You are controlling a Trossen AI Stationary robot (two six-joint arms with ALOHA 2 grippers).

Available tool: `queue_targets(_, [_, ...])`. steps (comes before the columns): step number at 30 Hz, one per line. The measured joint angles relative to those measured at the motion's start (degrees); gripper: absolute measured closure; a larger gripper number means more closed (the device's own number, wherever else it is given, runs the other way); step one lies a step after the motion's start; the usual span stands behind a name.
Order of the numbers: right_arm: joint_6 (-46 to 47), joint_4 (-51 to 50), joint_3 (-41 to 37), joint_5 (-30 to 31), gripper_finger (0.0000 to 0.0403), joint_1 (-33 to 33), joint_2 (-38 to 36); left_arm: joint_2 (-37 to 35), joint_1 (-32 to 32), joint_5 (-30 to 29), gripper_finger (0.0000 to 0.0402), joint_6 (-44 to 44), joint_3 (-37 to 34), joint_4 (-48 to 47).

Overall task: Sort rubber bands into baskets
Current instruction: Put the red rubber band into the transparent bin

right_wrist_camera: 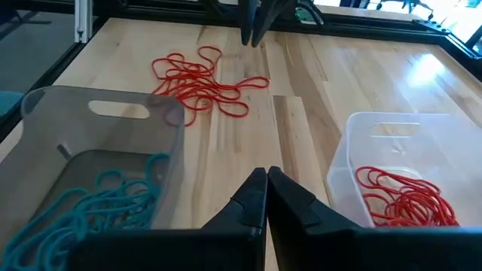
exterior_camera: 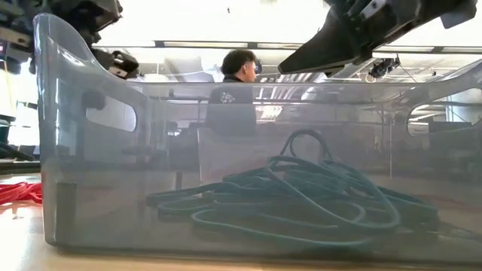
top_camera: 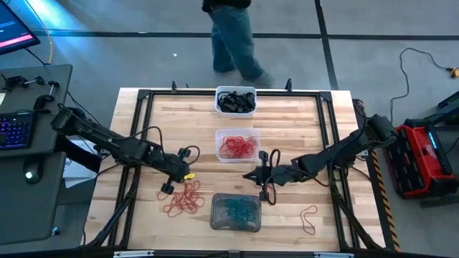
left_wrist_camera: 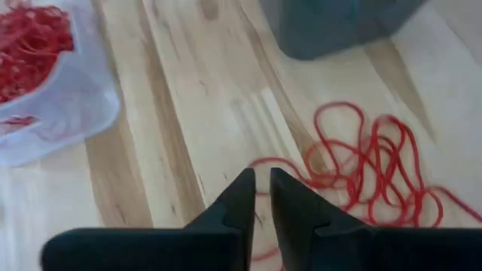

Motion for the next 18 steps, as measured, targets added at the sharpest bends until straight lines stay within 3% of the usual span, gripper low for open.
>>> queue_targets(10, [0.21, -0.03, 0.0, 1.21, 0.0403, 1.68, 0.0, 7.37, -5.22, -0.62, 0.0283, 0.45, 0.0, -4.86])
queue_targets(18, [0.06, -0.32, 0.0, 1.21, 0.0403, 1.66, 0.0, 14.2, -6.04, -2.7, 0.0261, 3.02, 0.0, -4.75])
